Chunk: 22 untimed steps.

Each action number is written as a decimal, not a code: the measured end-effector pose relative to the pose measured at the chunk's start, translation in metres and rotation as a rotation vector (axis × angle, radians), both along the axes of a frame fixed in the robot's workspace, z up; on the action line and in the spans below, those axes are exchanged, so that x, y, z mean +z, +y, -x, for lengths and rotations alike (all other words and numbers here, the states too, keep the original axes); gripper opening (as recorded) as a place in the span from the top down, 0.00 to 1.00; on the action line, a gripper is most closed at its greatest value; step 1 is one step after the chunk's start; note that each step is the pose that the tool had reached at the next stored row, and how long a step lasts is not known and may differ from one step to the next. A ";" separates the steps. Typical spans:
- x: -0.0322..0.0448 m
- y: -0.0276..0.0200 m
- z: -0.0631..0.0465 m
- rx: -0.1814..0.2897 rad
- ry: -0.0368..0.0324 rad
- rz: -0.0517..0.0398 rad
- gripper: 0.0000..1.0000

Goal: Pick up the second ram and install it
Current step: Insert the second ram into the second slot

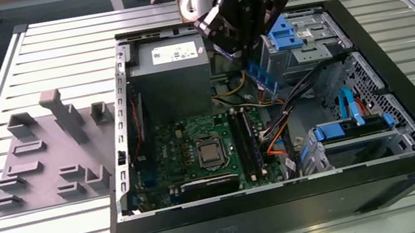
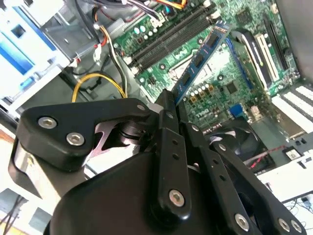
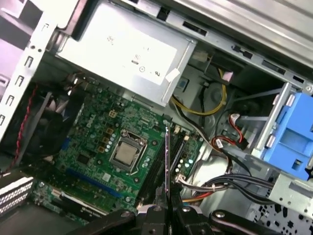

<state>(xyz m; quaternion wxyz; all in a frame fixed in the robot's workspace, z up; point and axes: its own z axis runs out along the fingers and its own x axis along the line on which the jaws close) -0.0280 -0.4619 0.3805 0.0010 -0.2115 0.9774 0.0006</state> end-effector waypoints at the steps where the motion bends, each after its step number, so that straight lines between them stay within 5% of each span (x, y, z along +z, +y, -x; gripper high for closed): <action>1: -0.0006 0.0000 -0.003 0.000 0.0001 0.0001 0.86; 22: -0.0150 0.0017 -0.006 -0.270 0.0002 0.0004 0.86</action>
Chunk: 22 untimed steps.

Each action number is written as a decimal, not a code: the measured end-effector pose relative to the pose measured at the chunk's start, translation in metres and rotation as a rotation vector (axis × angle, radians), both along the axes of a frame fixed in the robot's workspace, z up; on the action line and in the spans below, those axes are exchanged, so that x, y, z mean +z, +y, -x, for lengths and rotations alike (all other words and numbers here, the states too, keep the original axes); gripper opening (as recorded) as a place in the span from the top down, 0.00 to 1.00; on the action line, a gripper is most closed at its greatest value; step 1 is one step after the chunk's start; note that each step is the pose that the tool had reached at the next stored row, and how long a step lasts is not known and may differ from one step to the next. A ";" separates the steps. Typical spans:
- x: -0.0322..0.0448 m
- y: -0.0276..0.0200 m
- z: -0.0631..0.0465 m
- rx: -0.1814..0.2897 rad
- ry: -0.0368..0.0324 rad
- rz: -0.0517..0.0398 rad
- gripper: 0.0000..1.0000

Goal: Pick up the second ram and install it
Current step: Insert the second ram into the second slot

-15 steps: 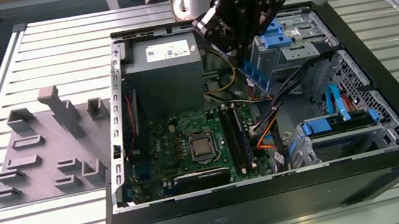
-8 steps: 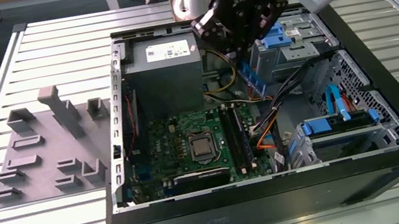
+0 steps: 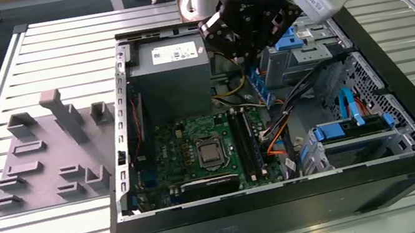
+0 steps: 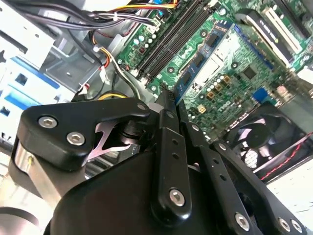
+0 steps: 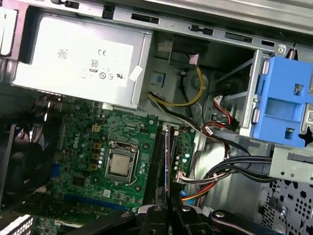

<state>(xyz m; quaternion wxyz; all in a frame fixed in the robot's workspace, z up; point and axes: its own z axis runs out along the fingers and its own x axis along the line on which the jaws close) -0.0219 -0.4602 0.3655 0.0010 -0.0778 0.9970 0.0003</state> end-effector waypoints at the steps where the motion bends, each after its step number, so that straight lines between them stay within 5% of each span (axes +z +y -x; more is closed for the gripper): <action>1: -0.0007 0.0001 0.000 -0.014 0.0000 0.0000 0.86; 9: -0.0088 0.0010 -0.001 -0.101 -0.0001 -0.0002 0.86; 22: -0.0321 -0.0024 -0.003 -0.109 0.0013 -0.0002 0.86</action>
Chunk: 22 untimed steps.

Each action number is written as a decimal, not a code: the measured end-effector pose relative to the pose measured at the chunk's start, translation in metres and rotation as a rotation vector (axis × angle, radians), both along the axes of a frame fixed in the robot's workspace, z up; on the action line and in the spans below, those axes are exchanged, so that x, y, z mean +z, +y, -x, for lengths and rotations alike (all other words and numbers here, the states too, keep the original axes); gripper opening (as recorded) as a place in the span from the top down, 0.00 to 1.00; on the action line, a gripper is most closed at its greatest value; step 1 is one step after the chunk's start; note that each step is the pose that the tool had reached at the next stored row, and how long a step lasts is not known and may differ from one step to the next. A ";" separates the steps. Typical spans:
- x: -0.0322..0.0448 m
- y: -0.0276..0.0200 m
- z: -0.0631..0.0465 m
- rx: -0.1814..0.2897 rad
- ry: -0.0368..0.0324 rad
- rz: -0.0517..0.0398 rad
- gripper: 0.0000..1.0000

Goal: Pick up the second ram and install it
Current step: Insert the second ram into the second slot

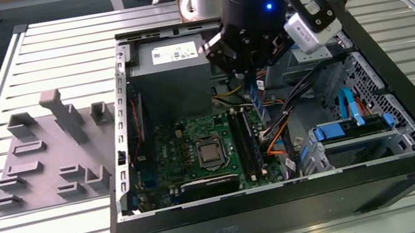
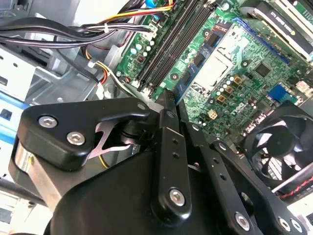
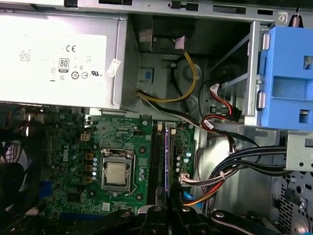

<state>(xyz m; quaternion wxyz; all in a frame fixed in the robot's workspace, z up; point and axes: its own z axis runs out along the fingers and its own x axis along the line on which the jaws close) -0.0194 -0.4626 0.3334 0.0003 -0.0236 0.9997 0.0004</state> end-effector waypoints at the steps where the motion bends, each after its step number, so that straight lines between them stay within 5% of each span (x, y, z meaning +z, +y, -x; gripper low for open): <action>1: -0.0018 0.0000 0.000 -0.002 0.0000 0.0000 0.86; 13: -0.0121 0.0000 0.003 -0.022 0.0032 -0.0004 0.86; 22: -0.0279 -0.0007 0.004 -0.040 0.0080 0.0003 0.86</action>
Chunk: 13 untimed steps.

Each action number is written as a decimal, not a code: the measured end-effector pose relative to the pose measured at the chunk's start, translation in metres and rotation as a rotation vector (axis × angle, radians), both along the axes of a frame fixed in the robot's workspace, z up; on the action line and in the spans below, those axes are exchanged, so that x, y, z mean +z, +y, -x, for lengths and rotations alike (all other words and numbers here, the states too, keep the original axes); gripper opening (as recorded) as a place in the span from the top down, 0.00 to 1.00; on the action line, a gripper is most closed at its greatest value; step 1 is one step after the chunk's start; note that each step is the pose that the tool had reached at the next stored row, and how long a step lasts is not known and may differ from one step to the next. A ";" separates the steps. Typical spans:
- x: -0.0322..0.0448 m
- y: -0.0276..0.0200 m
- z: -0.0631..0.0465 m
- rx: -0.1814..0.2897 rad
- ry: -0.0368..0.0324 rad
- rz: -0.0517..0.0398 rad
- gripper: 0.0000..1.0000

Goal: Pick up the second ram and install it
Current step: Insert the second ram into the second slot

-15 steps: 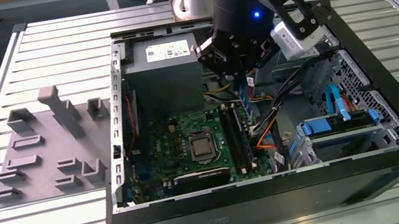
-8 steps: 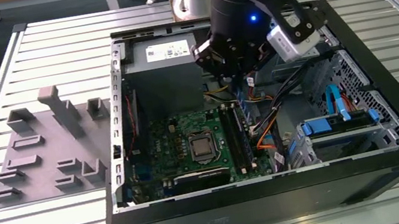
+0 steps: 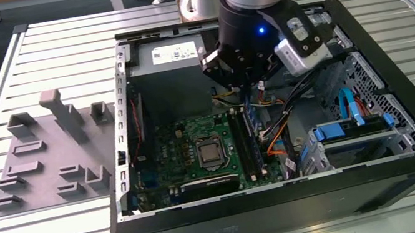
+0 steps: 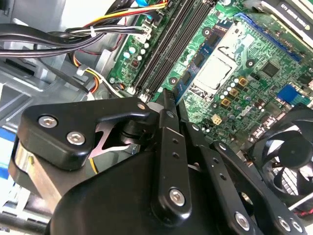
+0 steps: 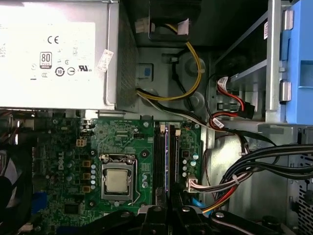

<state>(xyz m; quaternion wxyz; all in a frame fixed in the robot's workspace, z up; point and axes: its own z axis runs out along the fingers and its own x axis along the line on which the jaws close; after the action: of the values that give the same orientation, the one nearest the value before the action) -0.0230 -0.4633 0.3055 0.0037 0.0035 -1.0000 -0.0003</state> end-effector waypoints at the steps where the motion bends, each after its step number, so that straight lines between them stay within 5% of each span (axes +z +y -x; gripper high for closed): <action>1: -0.0016 -0.0007 0.000 0.000 0.0011 0.0000 0.86; 6: -0.0087 -0.0061 0.001 -0.001 0.0064 -0.0002 0.86; 13: -0.0214 -0.0064 0.001 -0.004 0.0079 0.0001 0.86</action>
<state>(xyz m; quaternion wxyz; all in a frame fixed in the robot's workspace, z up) -0.0241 -0.4697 0.2841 0.0076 0.0018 -1.0000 -0.0003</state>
